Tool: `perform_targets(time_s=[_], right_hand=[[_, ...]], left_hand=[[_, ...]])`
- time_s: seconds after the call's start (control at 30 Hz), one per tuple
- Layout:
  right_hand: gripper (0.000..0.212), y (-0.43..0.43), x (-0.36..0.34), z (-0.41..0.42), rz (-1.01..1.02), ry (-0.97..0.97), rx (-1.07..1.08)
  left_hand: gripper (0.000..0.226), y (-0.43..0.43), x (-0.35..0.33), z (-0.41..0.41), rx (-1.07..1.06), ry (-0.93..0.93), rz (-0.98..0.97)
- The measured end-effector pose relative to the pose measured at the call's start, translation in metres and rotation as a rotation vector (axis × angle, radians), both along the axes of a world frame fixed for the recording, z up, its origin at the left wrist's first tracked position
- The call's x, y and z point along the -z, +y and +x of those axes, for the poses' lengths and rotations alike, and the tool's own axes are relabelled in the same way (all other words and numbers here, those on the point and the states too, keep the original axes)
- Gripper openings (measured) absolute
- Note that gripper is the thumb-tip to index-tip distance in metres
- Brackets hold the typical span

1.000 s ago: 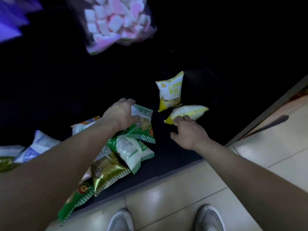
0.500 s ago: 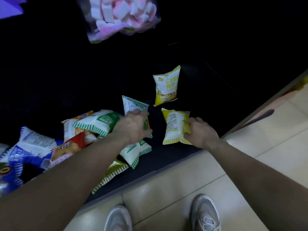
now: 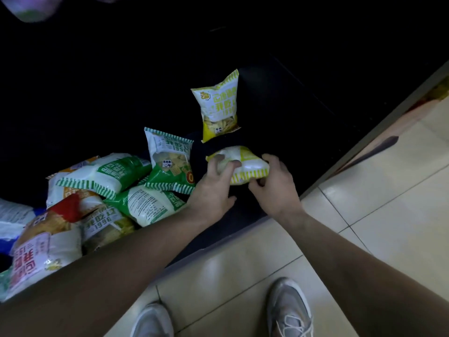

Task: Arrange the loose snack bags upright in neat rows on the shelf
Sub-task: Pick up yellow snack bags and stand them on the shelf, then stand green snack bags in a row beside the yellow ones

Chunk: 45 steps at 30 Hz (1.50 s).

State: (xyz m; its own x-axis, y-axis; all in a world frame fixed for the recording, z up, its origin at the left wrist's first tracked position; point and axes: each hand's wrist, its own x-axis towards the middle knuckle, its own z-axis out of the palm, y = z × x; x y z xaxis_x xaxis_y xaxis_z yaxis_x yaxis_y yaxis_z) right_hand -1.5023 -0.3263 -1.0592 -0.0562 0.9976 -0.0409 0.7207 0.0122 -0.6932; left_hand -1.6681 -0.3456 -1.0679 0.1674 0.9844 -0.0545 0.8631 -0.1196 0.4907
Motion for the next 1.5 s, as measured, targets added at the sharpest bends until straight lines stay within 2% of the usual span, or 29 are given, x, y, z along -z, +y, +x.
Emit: perform_targets(time_s=[0.1,0.2,0.3,0.47,0.6,0.73,0.93,1.13,1.33,1.43,1.5], right_hand=[[0.078,0.004,-0.016,-0.006,0.116,0.092,0.003],[0.083,0.003,-0.024,-0.01,0.161,0.156,0.009],[0.076,0.0,-0.016,-0.009,0.135,0.028,-0.013],[0.064,0.0,0.001,-0.006,-0.073,-0.141,-0.153],[0.06,0.003,0.009,-0.008,-0.154,-0.182,-0.19],[0.059,0.007,0.013,-0.013,-0.189,-0.21,-0.21],[0.06,0.004,0.004,-0.023,-0.196,-0.227,-0.24],[0.058,0.0,-0.015,-0.051,-0.218,-0.23,-0.306],[0.06,0.011,-0.006,-0.101,-0.31,-0.341,-0.474],[0.062,0.024,0.005,-0.128,-0.359,-0.328,-0.486],[0.067,0.029,0.014,-0.145,-0.407,-0.251,-0.44]], left_hand=[[0.069,0.012,-0.015,-0.011,-0.06,-0.069,0.118],[0.052,0.035,-0.029,-0.016,-0.208,-0.182,0.146],[0.045,0.064,-0.037,-0.017,-0.354,-0.292,0.119],[0.042,0.119,-0.044,-0.027,-0.414,-0.368,0.063],[0.047,0.141,-0.035,-0.029,-0.364,-0.182,0.056],[0.051,0.139,-0.029,-0.021,-0.396,-0.161,0.12],[0.075,0.124,-0.042,-0.041,-0.4,-0.085,0.087],[0.067,0.046,-0.074,-0.107,-0.281,0.163,-0.072],[0.062,-0.013,-0.053,-0.174,-0.368,0.269,-0.138],[0.062,-0.019,-0.043,-0.183,-0.322,0.355,-0.102],[0.062,-0.019,-0.04,-0.181,-0.299,0.398,-0.075]])
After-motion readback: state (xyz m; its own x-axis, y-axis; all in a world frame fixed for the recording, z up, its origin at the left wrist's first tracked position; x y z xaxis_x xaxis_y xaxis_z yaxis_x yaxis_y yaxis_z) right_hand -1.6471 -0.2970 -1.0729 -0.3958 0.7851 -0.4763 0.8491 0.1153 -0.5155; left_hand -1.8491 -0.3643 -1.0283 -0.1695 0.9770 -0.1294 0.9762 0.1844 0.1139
